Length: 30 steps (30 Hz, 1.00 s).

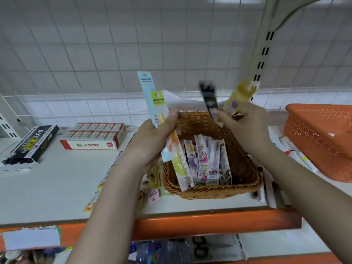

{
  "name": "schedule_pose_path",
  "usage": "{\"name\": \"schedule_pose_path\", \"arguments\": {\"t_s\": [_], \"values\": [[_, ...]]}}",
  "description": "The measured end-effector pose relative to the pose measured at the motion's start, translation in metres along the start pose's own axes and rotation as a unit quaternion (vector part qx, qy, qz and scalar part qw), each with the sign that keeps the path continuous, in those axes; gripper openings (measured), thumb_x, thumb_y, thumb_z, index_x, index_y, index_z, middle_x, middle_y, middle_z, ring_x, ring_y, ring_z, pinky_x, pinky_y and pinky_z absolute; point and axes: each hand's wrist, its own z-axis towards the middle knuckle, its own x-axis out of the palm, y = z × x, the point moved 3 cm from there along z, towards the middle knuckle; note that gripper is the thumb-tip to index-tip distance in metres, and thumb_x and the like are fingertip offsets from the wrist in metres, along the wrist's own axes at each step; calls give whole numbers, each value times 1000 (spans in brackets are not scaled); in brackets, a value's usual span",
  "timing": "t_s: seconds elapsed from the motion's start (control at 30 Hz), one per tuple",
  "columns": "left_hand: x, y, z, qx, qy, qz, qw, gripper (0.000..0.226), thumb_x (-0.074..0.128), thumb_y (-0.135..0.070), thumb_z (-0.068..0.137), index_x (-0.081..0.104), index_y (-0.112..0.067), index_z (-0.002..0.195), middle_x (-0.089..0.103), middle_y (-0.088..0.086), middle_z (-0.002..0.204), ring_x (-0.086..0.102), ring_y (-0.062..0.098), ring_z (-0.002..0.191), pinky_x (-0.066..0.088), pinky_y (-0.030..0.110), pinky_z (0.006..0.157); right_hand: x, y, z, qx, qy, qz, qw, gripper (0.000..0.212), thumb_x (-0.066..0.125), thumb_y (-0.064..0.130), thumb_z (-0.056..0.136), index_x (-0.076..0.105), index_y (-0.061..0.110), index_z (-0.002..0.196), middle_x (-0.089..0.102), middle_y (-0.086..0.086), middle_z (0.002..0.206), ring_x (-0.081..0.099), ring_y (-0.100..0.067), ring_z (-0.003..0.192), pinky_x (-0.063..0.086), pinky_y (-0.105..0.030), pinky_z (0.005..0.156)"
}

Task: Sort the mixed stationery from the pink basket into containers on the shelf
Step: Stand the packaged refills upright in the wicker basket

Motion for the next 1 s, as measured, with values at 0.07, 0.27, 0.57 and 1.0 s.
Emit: {"name": "schedule_pose_path", "arguments": {"t_s": [0.07, 0.27, 0.57, 1.0], "values": [[-3, 2, 0, 15, -22, 60, 998, 28, 56, -41, 86, 65, -16, 90, 61, -9, 57, 55, 4, 51, 44, 20, 56, 10, -12, -9, -143, 127, -113, 975, 12, 67, 8, 78, 75, 9, 87, 71, -5, 83, 64, -17, 77, 47, -18, 73], [-13, 3, 2, 50, -70, 143, 986, 37, 51, -54, 83, 63, -20, 86, 59, -10, 57, 55, 4, 52, 45, 25, 61, 22, -21, -23, -35, 479, -233, 845, 53, 45, -6, 90, 52, 24, 134, 50, 3, 140, 46, -11, 127, 35, -24, 103], [16, -22, 13, 198, -96, 181, 959, 47, 15, -37, 103, 61, -28, 105, 56, -9, 70, 54, -5, 62, 41, 11, 60, 33, 50, -29, 110, 386, 139, 905, 14, 65, 27, 87, 71, 18, 95, 66, 18, 62, 60, 0, 51, 48, -13, 53], [16, 48, 56, 76, 167, 608, 772, 11, 70, -15, 80, 68, -24, 87, 59, -10, 84, 56, 15, 86, 50, 29, 79, 29, -42, -2, -15, 418, -188, 889, 59, 43, -17, 84, 60, 20, 127, 56, 0, 134, 51, -16, 121, 39, -27, 100]]}}
